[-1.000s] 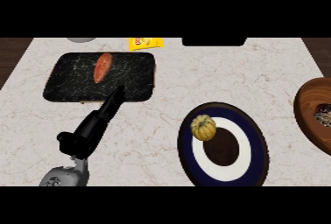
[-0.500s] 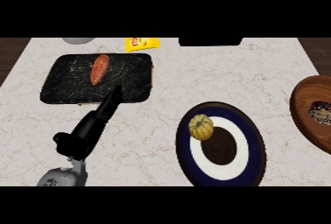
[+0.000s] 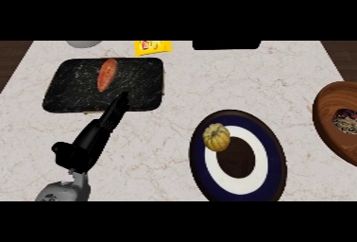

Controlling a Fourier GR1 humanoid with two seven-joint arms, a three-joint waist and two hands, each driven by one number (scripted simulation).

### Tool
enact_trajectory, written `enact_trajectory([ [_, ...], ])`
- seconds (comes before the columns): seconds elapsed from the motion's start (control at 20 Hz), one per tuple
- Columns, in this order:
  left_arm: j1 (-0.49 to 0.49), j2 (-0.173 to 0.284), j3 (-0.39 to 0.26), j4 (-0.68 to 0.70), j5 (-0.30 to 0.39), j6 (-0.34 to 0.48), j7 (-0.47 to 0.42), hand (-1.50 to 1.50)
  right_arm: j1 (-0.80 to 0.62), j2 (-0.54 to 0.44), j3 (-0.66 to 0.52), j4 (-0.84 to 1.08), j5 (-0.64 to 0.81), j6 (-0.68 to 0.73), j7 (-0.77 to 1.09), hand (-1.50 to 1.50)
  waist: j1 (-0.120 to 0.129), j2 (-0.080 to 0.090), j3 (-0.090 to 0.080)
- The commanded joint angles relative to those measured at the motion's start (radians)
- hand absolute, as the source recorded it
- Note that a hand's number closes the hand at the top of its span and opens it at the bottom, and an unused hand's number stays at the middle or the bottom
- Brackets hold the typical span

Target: Pick the cupcake from the plate and place it in the bowl

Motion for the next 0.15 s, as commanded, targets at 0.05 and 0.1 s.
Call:
enact_trajectory([
  [0.05, 0.006, -0.006, 0.003, 0.034, -0.016, 0.0, -0.036, 0.0, 0.109, -0.039, -0.088, 0.102, -0.132, 0.143, -0.133, -1.5, 0.009, 0.003, 0.0],
  [0.1, -0.031, -0.026, -0.012, 0.014, -0.011, 0.006, 0.002, 0.0, 0.156, -0.048, -0.129, 0.076, -0.167, 0.191, -0.114, -1.5, 0.004, 0.002, 0.0],
])
